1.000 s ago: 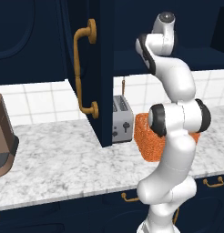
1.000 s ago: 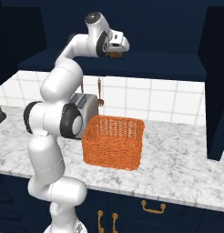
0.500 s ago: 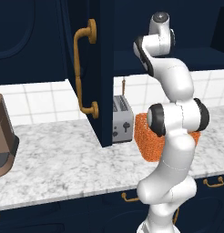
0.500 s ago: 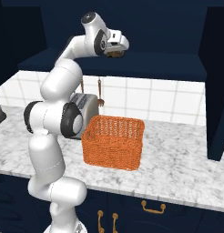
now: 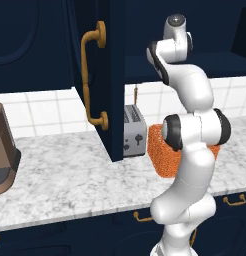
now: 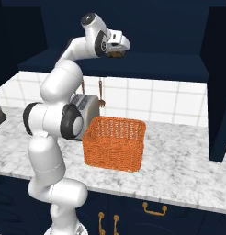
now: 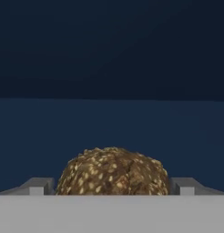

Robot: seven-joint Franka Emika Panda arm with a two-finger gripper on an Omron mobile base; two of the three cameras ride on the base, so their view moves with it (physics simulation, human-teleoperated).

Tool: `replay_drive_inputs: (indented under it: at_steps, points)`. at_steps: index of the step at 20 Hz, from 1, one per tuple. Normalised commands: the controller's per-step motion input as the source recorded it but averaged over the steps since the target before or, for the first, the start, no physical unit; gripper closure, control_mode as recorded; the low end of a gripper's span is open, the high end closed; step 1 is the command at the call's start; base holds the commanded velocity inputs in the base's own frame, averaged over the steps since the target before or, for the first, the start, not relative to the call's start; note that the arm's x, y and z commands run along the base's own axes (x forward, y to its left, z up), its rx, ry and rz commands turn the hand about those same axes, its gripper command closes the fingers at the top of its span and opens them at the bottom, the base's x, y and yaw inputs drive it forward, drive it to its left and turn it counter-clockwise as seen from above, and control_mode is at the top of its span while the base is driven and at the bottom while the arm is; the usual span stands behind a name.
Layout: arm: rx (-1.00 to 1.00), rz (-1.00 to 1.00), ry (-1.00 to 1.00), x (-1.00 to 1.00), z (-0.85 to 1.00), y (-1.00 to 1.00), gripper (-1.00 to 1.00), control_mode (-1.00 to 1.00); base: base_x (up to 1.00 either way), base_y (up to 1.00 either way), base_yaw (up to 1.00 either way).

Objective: Open the cabinet, pick up the bread from the cabinet and place it in the basket. Then move the basket to the dining counter.

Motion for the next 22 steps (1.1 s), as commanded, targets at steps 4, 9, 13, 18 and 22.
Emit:
replay_drive_inputs:
  at_steps: [4, 9, 13, 18, 22]
  points:
    - [0.00, -0.07, -0.07, -0.39, 0.00, 0.01, 1.00, -1.00, 0.00, 0.00, 0.00]
    - [-0.04, -0.14, -0.21, -0.99, -0.02, 0.03, 1.00, -1.00, 0.00, 0.00, 0.00]
    - [-0.01, -0.13, -0.22, -1.00, 0.00, 0.00, 1.00, -1.00, 0.00, 0.00, 0.00]
    - [0.00, -0.10, -0.18, -1.00, 0.00, 0.00, 1.00, -1.00, 0.00, 0.00, 0.00]
    - [0.00, -0.10, -0.06, -1.00, 0.14, 0.00, 1.00, -1.00, 0.00, 0.00, 0.00]
